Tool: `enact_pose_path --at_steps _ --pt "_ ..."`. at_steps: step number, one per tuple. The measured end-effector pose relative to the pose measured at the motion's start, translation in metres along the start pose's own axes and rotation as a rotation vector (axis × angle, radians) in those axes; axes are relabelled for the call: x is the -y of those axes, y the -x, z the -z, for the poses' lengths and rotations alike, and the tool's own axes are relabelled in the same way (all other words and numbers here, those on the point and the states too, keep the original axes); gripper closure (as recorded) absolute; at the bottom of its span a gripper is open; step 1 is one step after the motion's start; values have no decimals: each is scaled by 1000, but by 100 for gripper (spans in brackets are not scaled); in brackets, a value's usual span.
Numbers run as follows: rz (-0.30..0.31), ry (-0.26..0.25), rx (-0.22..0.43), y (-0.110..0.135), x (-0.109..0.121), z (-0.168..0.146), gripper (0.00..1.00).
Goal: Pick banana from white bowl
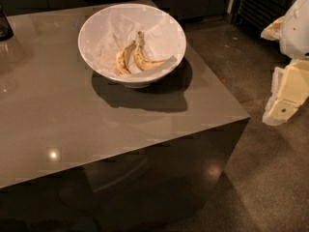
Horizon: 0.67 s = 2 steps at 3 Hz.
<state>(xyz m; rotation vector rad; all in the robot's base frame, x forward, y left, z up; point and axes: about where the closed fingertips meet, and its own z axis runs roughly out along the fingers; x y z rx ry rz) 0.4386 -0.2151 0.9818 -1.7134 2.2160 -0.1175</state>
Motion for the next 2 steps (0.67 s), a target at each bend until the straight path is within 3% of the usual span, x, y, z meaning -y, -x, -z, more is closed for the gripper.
enact_pose_path --at_steps 1,2 --pt "0 0 0 0 0 0 0" --pt "-70 39 -29 5 21 -7 0"
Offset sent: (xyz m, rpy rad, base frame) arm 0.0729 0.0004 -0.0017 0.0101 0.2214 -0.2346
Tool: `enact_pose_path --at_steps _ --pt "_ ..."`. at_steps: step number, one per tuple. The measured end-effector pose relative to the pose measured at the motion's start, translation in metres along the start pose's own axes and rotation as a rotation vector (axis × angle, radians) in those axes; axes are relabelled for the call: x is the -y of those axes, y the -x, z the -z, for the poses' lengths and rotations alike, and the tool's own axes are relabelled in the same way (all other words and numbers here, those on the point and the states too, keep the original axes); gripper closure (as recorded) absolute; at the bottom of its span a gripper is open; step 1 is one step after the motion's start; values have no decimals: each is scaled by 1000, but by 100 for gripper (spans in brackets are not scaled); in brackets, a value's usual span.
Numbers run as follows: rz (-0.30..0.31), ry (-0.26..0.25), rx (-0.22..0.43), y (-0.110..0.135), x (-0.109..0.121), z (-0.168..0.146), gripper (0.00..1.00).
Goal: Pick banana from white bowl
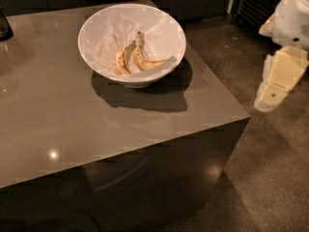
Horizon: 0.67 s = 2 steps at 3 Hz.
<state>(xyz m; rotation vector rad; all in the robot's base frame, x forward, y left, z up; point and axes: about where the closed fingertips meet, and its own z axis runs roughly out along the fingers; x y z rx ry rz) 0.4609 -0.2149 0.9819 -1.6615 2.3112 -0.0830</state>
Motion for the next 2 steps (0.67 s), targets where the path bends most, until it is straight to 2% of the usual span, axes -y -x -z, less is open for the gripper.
enact_pose_path --at_steps 1,2 --pt "-60 25 -24 16 45 -18 0" --pt "-60 25 -24 16 45 -18 0"
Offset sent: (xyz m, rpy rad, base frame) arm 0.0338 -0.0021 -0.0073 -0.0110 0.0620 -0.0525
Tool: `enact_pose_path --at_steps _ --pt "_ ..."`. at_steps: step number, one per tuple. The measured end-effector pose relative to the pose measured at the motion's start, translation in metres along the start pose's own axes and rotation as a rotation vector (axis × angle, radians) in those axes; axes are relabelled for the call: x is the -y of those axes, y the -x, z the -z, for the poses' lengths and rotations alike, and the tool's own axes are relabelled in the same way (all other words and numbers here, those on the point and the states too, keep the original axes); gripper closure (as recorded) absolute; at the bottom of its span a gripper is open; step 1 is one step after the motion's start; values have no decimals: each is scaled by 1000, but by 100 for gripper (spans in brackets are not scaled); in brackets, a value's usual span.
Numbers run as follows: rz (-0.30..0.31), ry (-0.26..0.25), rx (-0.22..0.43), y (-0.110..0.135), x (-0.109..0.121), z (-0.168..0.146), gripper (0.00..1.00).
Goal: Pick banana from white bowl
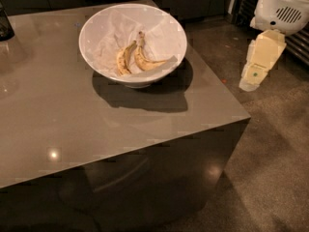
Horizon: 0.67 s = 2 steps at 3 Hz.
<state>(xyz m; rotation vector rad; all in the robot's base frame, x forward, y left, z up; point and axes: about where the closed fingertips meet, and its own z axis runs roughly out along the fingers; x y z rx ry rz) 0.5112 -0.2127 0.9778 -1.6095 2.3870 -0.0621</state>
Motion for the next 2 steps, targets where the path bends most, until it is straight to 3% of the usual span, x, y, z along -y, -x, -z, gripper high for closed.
enact_pose_path --at_steps 1,2 --pt "31 -1 64 35 12 3 0" --pt "98 -13 111 99 31 10 0"
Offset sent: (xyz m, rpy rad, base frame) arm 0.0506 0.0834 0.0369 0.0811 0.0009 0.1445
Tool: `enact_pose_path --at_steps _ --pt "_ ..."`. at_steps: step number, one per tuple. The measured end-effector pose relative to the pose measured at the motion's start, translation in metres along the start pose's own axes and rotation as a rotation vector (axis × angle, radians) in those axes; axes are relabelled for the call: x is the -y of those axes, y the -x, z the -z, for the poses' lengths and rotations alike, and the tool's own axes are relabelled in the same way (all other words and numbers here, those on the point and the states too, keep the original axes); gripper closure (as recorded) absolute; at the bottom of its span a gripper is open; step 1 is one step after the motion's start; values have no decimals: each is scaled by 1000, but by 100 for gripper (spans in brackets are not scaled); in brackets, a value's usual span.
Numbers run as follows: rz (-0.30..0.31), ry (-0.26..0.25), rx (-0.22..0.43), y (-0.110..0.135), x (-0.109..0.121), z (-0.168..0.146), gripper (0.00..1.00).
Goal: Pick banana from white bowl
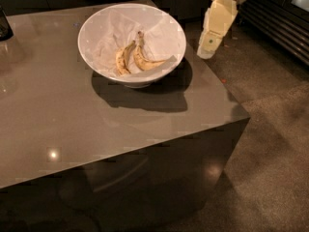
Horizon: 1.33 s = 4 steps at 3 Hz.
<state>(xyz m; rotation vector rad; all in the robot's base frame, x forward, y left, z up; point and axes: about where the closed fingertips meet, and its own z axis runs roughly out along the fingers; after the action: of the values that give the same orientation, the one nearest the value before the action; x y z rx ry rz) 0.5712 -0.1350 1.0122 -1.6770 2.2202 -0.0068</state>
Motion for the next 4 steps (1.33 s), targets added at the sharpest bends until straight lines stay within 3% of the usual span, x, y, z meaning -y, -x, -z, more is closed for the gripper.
enact_pose_path --at_steps 2,4 --pt "-4 -18 72 25 16 -8 0" --pt "-23 22 106 67 41 -31 0"
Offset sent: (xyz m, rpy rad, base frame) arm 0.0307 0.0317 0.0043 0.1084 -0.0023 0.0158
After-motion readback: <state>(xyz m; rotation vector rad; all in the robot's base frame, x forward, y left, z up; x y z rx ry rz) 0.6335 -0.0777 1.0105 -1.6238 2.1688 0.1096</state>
